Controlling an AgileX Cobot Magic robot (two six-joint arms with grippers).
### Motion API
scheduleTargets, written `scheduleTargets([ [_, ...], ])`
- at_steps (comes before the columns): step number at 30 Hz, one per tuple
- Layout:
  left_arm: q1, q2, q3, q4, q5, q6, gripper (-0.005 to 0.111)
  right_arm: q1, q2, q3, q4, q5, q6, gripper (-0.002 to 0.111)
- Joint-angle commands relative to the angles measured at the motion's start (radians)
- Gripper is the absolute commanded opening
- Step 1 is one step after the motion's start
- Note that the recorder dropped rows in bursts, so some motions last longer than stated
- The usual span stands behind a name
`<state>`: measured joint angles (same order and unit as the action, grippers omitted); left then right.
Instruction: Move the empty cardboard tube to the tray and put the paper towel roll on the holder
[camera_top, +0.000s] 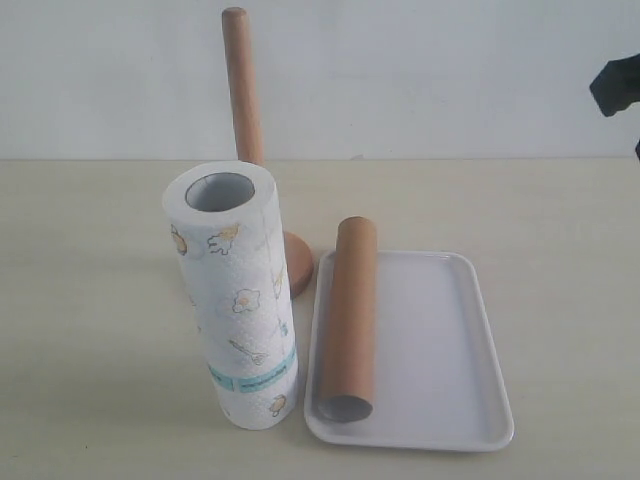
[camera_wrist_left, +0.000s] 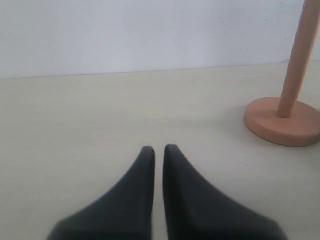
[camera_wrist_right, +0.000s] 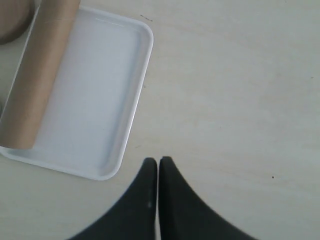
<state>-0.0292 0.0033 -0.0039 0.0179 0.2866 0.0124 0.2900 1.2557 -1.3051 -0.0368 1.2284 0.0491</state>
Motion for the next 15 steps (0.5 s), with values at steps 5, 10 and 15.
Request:
scheduleTargets([
  [5, -0.004, -0.003, 0.004, -0.01, -0.002, 0.004, 0.006, -0.002, -0.192, 0.005, -0.028, -0.131, -0.012, 0.0],
  [10, -0.004, -0.003, 0.004, -0.01, -0.002, 0.004, 0.006, -0.006, -0.559, 0.18, -0.026, -0.556, -0.015, 0.0],
  [15, -0.004, -0.003, 0.004, -0.01, -0.002, 0.004, 0.006, -0.183, -0.911, 0.712, -0.01, -0.874, 0.003, 0.0],
])
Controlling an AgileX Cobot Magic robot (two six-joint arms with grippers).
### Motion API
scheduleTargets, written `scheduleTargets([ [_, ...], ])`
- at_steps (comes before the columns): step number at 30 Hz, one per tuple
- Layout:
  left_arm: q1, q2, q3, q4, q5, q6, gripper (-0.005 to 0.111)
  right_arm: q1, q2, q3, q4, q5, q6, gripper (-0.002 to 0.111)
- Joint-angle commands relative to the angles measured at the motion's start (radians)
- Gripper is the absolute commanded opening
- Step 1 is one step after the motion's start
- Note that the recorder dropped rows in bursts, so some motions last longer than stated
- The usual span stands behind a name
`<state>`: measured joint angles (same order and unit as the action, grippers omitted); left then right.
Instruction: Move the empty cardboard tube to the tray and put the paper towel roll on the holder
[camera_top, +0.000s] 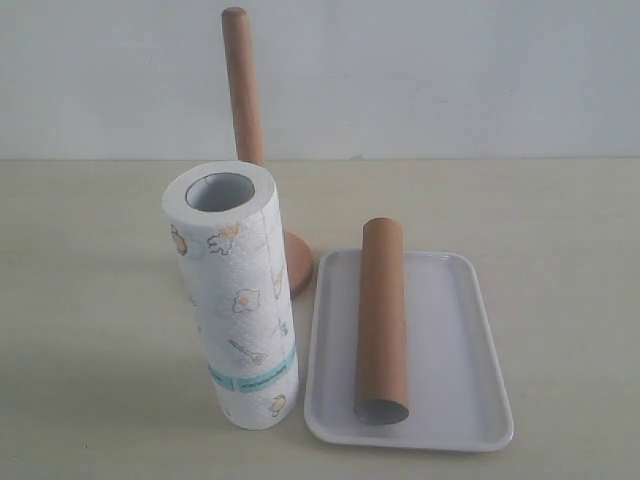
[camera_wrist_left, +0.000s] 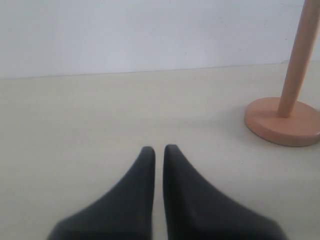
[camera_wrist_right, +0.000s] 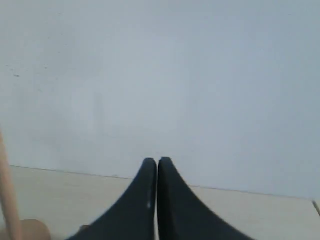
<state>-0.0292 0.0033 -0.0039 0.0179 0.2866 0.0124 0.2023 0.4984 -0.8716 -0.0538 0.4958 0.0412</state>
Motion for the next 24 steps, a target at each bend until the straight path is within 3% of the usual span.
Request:
scheduleTargets([
  [1, -0.004, -0.003, 0.004, -0.01, -0.002, 0.004, 0.006, -0.132, -0.24, 0.439, 0.012, -0.201, 0.011, 0.0],
  [9, -0.004, -0.003, 0.004, -0.01, -0.002, 0.004, 0.006, -0.151, -0.427, 0.864, 0.012, -0.496, -0.008, 0.0],
  [24, -0.004, -0.003, 0.004, -0.01, -0.002, 0.004, 0.006, -0.151, -0.483, 0.872, 0.014, -0.268, -0.01, 0.0],
])
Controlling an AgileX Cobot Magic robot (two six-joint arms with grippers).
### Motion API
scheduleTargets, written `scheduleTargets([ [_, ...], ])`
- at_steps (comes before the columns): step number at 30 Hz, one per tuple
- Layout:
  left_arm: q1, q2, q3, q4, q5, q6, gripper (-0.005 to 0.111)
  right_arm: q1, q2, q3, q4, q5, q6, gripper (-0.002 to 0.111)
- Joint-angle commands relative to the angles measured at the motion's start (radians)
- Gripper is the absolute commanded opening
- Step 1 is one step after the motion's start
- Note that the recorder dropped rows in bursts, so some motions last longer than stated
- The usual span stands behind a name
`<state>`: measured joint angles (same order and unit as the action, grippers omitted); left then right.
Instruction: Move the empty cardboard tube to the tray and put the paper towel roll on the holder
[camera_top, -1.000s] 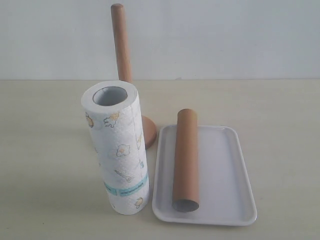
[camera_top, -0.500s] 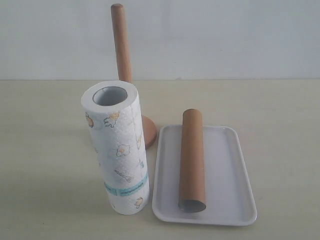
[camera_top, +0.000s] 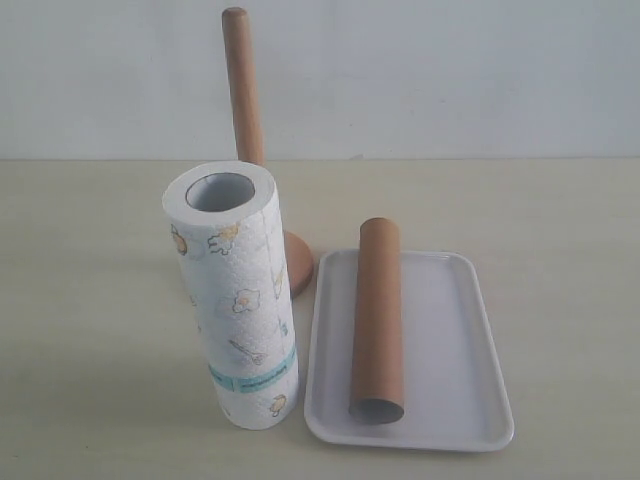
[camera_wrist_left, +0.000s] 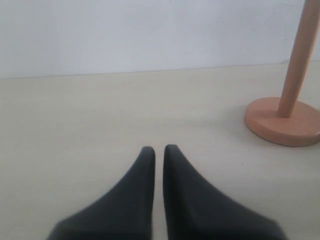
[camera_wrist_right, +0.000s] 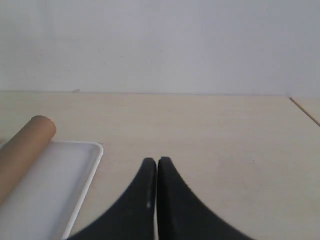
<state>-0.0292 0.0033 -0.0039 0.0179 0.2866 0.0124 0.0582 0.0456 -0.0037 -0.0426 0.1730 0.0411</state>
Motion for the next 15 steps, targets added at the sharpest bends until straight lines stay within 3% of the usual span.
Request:
scheduleTargets([
  [1, -0.004, -0.003, 0.004, -0.01, -0.002, 0.004, 0.006, -0.007, -0.036, 0.004, 0.003, 0.06, -0.025, 0.0],
  [15, -0.004, -0.003, 0.004, -0.01, -0.002, 0.004, 0.006, -0.007, -0.035, 0.004, 0.011, 0.159, -0.069, 0.0],
])
